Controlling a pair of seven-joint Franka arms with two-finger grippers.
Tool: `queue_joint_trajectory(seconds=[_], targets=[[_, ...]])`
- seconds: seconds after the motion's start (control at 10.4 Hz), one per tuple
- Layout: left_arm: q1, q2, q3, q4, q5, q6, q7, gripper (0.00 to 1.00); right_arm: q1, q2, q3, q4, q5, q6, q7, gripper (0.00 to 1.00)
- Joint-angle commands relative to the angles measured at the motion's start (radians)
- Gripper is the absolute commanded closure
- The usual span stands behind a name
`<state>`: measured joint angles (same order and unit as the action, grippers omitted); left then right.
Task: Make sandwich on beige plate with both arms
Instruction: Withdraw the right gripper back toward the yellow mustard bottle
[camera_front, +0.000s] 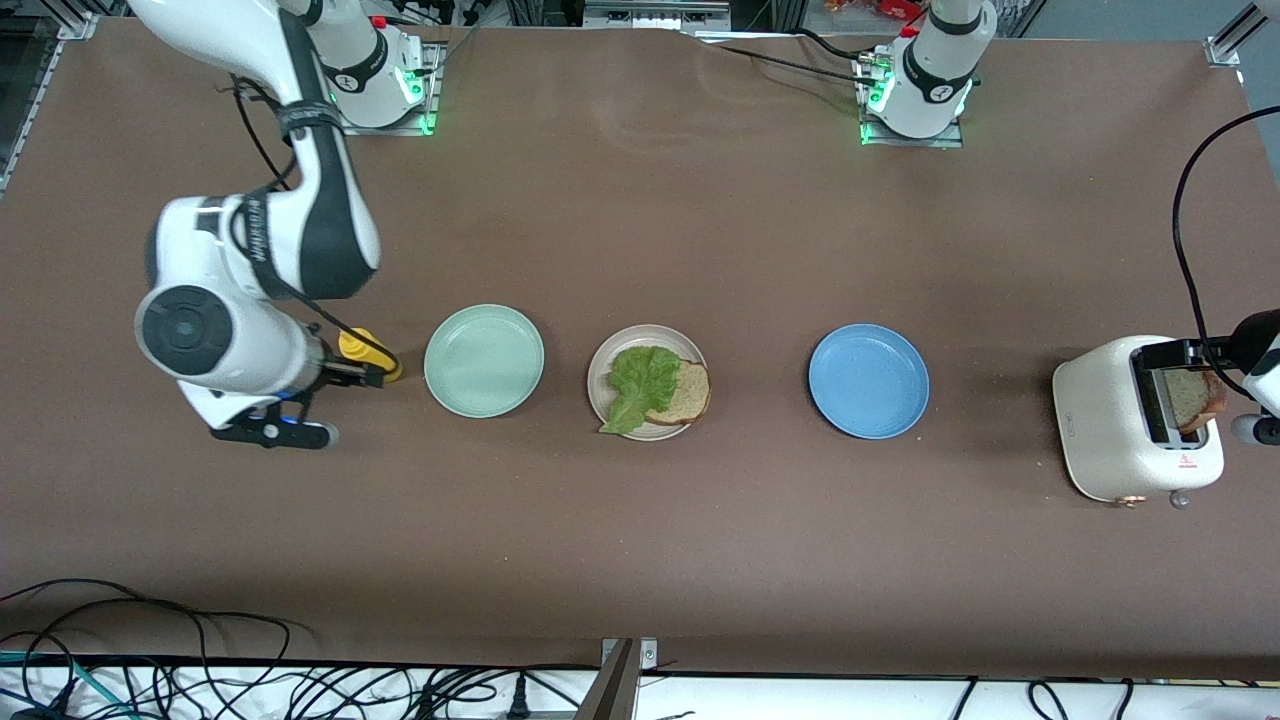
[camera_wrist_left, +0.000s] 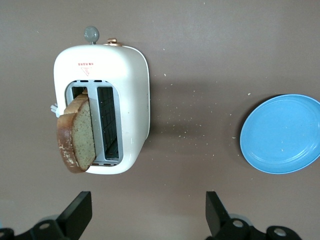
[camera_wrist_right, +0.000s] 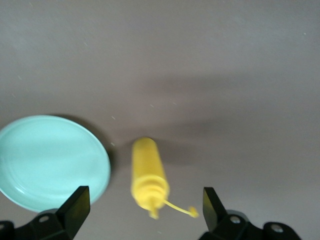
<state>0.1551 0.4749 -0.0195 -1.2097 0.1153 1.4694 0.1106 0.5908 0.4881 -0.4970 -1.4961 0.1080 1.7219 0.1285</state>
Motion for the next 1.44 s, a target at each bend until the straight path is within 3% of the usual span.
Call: queue_joint_trajectory(seconds=[0.0,0.19,0.38,0.67,1.35], targets=[[0.000,-0.006,-0.005,-0.002,0.026,0.003,0.014,0.00,0.014,-0.201,-0.052,-0.258,-0.004,0.056,-0.148,0.00],[-0.002,-0.007,-0.005,-0.002,0.026,0.003,0.011,0.00,0.014,-0.290,-0.118,-0.372,-0.007,0.080,-0.290,0.00],[-0.002,-0.007,-0.005,-0.002,0.026,0.003,0.011,0.00,0.012,-0.293,-0.201,-0.430,0.007,0.146,-0.507,0.00],[-0.002,-0.007,-0.007,-0.002,0.026,0.002,0.009,0.00,-0.023,-0.273,-0.222,-0.476,0.042,0.258,-0.750,0.00],[-0.003,-0.007,-0.007,-0.002,0.026,0.002,0.009,0.00,-0.202,-0.088,-0.218,-0.481,0.556,0.275,-1.652,0.00]])
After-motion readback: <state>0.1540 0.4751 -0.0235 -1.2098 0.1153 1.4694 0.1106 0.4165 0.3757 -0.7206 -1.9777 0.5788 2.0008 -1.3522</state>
